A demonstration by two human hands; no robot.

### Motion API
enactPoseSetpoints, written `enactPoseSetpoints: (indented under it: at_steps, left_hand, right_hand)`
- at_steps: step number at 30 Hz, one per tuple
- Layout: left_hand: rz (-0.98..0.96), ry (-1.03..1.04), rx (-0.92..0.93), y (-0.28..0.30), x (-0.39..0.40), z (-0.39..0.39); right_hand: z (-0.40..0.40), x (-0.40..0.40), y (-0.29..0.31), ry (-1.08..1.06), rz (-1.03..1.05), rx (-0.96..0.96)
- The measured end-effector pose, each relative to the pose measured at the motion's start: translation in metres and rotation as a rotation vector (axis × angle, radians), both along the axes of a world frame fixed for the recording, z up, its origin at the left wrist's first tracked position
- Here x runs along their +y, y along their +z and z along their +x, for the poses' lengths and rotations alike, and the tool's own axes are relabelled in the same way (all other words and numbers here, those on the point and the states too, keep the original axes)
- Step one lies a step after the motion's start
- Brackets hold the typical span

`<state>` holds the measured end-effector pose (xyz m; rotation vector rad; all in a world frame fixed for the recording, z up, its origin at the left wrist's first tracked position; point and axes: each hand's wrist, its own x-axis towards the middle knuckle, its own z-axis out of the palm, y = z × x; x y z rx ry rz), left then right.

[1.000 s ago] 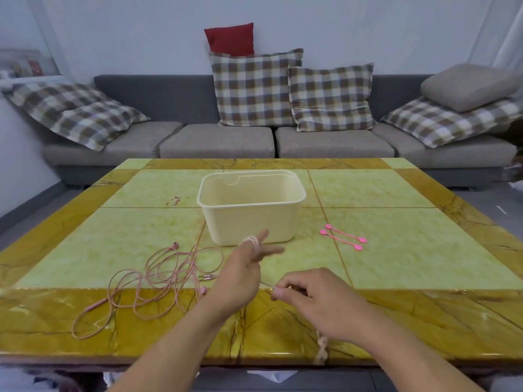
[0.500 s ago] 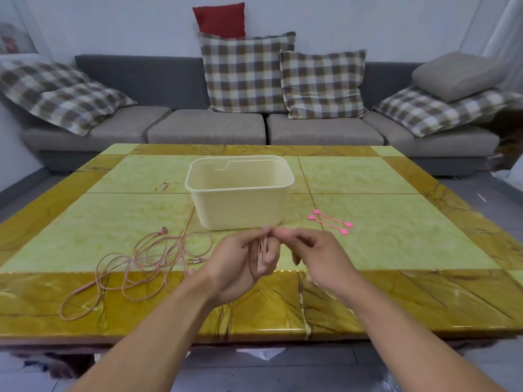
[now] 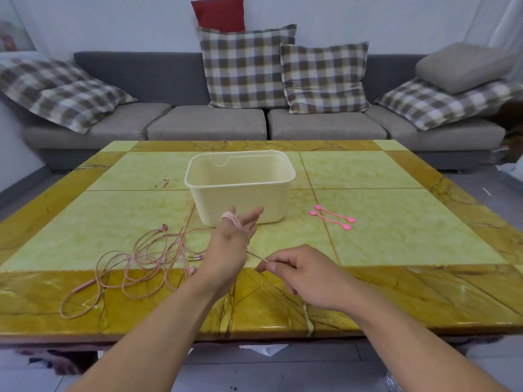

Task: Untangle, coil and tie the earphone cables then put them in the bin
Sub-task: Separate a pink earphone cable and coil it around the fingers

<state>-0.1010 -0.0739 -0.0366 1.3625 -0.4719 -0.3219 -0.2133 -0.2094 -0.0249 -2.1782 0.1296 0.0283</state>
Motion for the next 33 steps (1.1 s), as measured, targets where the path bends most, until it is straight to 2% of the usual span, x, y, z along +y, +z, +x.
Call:
enactPoseSetpoints:
  at_steps: [3, 7, 10, 14, 19, 26, 33]
  left_hand:
    - [0.256, -0.081, -0.158, -0.003, 0.001, -0.001]
    - [0.485, -0.275, -0.081, 0.002, 0.003, -0.008]
    - [0.594, -0.393, -0.106, 0.011, 0.008, -0.012]
    - [0.485, -0.518, 0.065, 0.016, 0.011, -0.01]
    - [0.353, -0.549, 0.124, 0.02, 0.016, -0.01]
    - [0.108, -0.525, 0.336, 0.02, 0.02, -0.012]
    - [0.094, -0.563, 0.32, 0.019, 0.019, -0.008]
  right_hand:
    - [-0.003, 0.0, 0.006, -0.061, -0.155, -0.099]
    - [-0.006, -0.006, 0.007, -0.153, -0.248, -0.2]
    - [-0.003, -0.01, 0.005, -0.171, -0.152, -0.253]
    - [0.002, -0.012, 0.005, -0.204, -0.033, -0.341]
    - [0.005, -0.011, 0.006, -0.248, 0.081, -0.402]
    - [0.004, -0.007, 0.01, -0.159, 0.101, -0.301]
    - [0.002, -0.006, 0.015, -0.096, 0.163, -0.251]
